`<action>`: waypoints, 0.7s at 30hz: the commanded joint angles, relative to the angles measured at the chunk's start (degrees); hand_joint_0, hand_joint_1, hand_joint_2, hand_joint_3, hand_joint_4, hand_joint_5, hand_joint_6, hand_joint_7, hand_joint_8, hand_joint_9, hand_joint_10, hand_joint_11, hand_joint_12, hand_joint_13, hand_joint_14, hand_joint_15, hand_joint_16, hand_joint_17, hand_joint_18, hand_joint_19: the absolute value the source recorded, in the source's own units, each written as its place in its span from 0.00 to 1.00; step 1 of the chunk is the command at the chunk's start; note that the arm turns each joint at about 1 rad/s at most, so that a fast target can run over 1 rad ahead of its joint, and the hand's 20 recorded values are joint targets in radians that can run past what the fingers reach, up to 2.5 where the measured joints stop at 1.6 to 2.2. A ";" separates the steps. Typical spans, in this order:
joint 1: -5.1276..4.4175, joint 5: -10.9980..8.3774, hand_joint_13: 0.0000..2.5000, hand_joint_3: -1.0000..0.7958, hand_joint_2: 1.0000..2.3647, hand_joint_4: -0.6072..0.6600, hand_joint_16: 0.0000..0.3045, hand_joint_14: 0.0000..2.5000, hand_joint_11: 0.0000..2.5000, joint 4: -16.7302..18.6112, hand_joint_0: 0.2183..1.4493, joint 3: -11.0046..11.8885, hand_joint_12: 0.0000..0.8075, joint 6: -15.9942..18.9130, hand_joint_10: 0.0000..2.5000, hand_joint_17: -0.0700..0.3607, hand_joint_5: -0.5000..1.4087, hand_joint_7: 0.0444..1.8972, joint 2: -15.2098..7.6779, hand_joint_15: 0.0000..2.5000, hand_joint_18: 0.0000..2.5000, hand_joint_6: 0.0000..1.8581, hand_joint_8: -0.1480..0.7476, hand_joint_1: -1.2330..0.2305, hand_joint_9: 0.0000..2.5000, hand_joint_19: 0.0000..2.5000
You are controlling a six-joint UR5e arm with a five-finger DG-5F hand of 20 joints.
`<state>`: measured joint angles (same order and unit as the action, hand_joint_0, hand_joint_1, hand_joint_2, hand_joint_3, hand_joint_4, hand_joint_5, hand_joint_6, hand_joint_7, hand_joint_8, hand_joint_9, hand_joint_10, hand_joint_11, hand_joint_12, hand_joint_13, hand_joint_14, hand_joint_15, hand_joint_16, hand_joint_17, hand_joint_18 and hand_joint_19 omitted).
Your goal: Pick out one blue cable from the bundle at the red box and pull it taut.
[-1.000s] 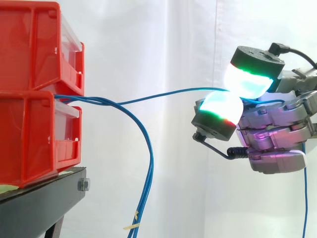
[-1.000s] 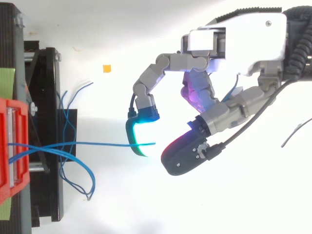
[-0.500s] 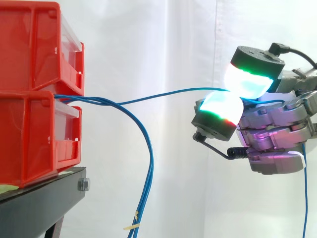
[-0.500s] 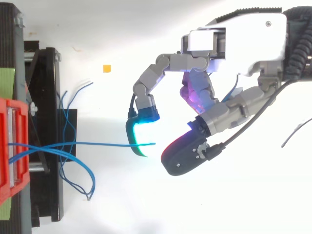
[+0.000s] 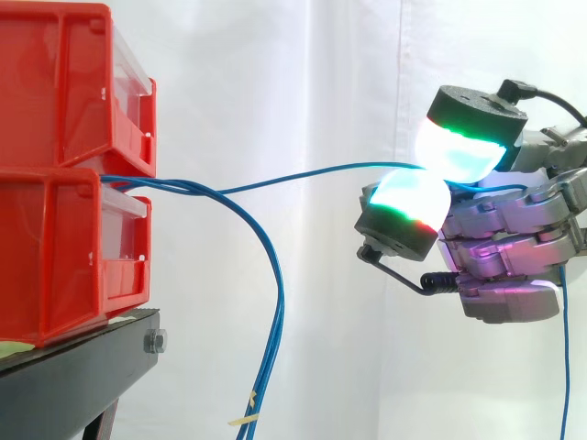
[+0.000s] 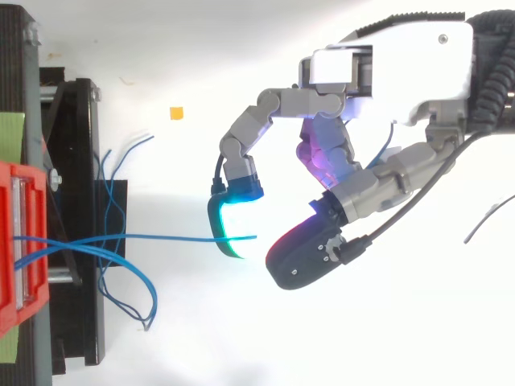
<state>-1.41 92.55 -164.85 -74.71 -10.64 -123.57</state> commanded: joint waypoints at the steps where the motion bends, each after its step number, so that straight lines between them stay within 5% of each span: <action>1: 0.00 0.00 0.64 0.61 0.01 0.35 0.18 0.34 0.79 0.06 0.39 0.00 0.41 0.00 0.00 0.46 0.20 0.56 0.00 0.64 0.50 0.51 0.54 0.28 0.78 0.41; 21: -0.08 0.00 0.64 0.61 0.01 0.35 0.18 0.34 0.79 -0.03 0.39 0.00 0.41 0.00 0.00 0.45 0.20 0.56 0.00 0.64 0.50 0.51 0.54 0.28 0.78 0.40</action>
<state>-1.44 92.55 -164.88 -74.71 -10.64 -123.57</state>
